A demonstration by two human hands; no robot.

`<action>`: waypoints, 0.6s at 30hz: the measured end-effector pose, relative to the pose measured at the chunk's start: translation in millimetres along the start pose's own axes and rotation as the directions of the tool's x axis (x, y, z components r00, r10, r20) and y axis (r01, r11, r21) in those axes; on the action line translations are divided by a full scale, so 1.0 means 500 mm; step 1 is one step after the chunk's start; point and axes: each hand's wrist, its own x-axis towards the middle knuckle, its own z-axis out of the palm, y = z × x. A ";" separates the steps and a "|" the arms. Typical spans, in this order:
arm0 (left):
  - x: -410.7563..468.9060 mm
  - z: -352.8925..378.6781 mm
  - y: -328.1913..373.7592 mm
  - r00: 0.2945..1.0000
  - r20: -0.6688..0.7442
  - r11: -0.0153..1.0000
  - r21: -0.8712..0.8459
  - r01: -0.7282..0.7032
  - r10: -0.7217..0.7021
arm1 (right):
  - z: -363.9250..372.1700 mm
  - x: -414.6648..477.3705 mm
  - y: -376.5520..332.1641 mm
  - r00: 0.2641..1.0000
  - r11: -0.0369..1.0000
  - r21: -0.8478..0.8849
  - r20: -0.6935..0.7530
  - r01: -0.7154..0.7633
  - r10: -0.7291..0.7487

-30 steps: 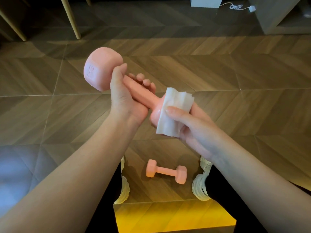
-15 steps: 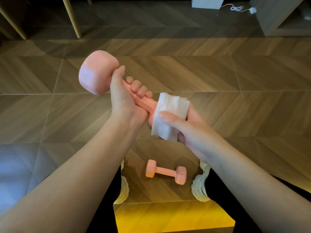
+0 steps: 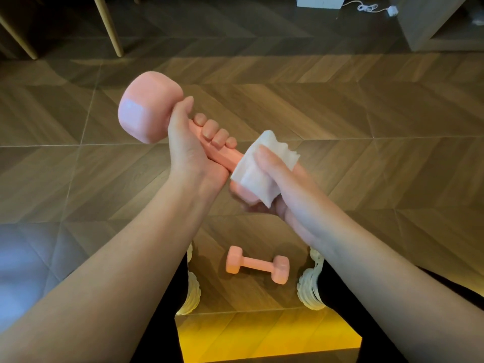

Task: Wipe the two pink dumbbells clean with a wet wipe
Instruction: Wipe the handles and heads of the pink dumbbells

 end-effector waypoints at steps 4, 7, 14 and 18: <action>0.005 0.006 0.012 1.000 -0.006 1.000 -0.016 -0.008 0.008 | -0.020 -0.002 -0.013 0.990 0.992 0.114 0.135 -0.052 0.036; 0.004 0.001 0.012 1.000 -0.014 1.000 -0.029 -0.004 0.004 | -0.015 -0.009 -0.003 0.994 1.000 0.009 0.105 -0.012 0.012; -0.003 0.009 0.006 1.000 0.027 1.000 -0.001 0.000 0.001 | -0.011 -0.005 -0.016 0.988 0.988 0.042 0.062 -0.147 0.145; -0.003 0.008 0.003 1.000 -0.007 0.999 0.036 -0.027 0.027 | -0.025 -0.011 -0.019 0.972 0.954 0.228 0.181 -0.192 0.153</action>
